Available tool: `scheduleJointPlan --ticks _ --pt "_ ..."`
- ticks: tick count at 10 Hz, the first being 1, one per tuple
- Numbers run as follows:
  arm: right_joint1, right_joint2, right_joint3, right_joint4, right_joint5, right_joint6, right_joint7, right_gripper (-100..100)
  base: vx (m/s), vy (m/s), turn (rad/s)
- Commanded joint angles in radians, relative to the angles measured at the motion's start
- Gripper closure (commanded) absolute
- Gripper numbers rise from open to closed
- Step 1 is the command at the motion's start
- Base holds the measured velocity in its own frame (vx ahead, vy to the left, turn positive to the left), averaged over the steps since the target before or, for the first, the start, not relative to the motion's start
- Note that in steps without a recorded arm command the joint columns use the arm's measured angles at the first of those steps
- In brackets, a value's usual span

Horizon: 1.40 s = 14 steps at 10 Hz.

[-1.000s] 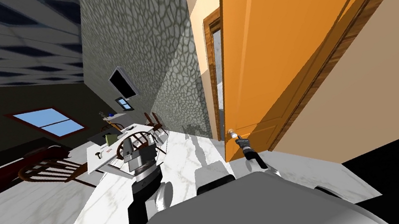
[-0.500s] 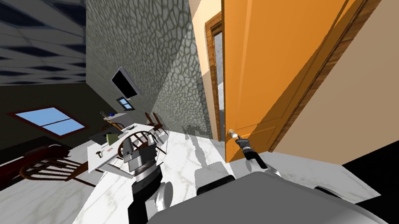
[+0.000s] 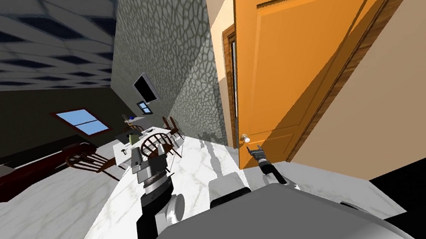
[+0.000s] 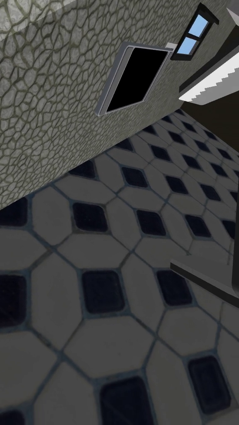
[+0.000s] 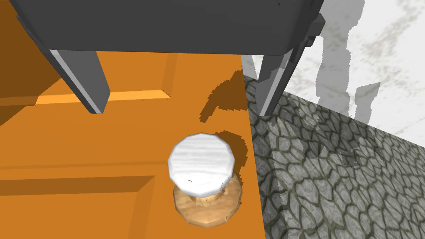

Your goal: Pull the door open

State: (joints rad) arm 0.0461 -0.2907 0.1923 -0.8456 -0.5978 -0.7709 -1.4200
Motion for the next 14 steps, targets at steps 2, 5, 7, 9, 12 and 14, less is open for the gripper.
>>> scheduleJointPlan --ticks 2,5,7,9,12,14 --pt "0.010 -0.007 0.044 -0.007 0.021 -0.031 -0.027 -100 -0.183 -0.089 0.113" --pt "0.007 -0.004 -0.016 0.016 0.012 -0.031 -0.023 -100 -0.038 -0.032 0.179" --pt "0.007 -0.002 -0.056 0.030 0.008 -0.035 -0.023 -100 0.014 -0.032 0.234" --pt "0.007 -0.001 -0.103 0.047 0.003 -0.039 -0.023 -100 0.008 -0.021 0.262" --pt "0.007 0.000 -0.154 0.065 -0.002 -0.044 -0.023 -100 -0.002 -0.027 0.219" --pt "0.008 0.001 -0.190 0.078 -0.006 -0.047 -0.022 -100 -0.004 -0.022 0.196"
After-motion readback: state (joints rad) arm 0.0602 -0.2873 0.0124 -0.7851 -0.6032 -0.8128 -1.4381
